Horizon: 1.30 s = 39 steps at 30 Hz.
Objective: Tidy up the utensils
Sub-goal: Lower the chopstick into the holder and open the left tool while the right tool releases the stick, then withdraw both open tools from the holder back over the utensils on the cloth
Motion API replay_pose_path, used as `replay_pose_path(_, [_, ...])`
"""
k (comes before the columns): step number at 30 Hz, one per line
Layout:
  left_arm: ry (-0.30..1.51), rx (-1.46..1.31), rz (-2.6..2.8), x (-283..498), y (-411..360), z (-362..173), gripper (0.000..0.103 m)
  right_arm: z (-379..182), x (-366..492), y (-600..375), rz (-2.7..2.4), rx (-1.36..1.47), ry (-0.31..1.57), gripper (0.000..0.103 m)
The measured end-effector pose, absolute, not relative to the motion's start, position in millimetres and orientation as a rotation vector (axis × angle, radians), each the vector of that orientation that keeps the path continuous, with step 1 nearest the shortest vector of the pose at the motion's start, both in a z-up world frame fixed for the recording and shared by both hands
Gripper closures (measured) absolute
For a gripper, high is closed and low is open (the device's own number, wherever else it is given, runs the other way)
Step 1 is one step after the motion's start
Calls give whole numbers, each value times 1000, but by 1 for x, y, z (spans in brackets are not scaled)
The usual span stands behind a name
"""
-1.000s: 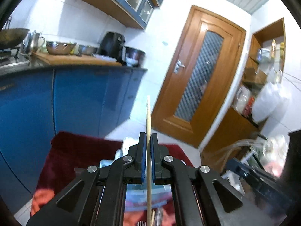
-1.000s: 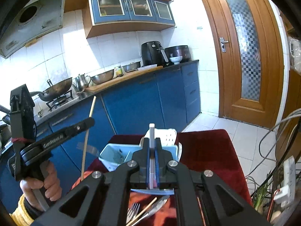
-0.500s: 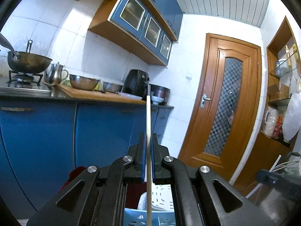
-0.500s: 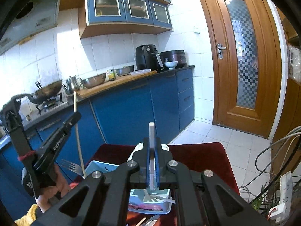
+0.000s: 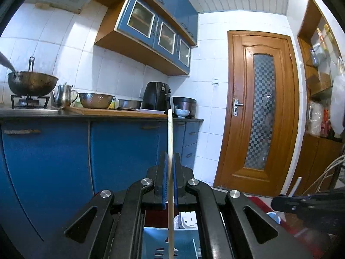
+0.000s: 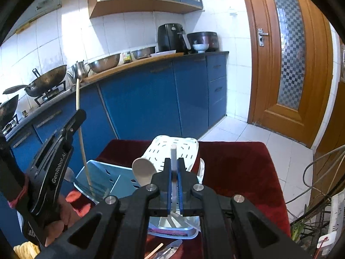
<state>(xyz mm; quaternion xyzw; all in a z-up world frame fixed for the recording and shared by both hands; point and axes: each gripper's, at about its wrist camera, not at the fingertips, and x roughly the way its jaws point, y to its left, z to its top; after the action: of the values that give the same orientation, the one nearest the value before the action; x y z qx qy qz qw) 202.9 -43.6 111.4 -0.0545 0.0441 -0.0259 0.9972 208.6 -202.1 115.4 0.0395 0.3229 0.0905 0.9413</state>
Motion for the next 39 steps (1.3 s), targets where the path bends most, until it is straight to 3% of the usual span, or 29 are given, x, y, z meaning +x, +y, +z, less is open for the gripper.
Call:
replay_pose_path(7, [94, -98, -73, 200, -40, 108, 101, 107, 217, -194, 221, 85, 690, 96])
replay_pose_path(12, [124, -108, -103, 202, -39, 113, 101, 112, 213, -190, 240, 83, 663, 76])
replay_pose_path(14, [141, -112, -106, 203, -39, 114, 97, 116, 209, -190, 245, 86, 645, 75])
replay_pose_path(16, [154, -119, -109, 204, -37, 114, 78, 120, 205, -191, 245, 91, 629, 71])
replay_pose_path(17, [159, -128, -114, 203, -36, 115, 76, 123, 202, -191, 248, 96, 618, 70])
replay_pose_path(29, [186, -122, -162, 174, -38, 132, 72, 149, 166, -202, 240, 147, 543, 68])
replay_pose_path(39, [215, -106, -163, 127, -27, 149, 72, 152, 132, -211, 227, 184, 598, 67])
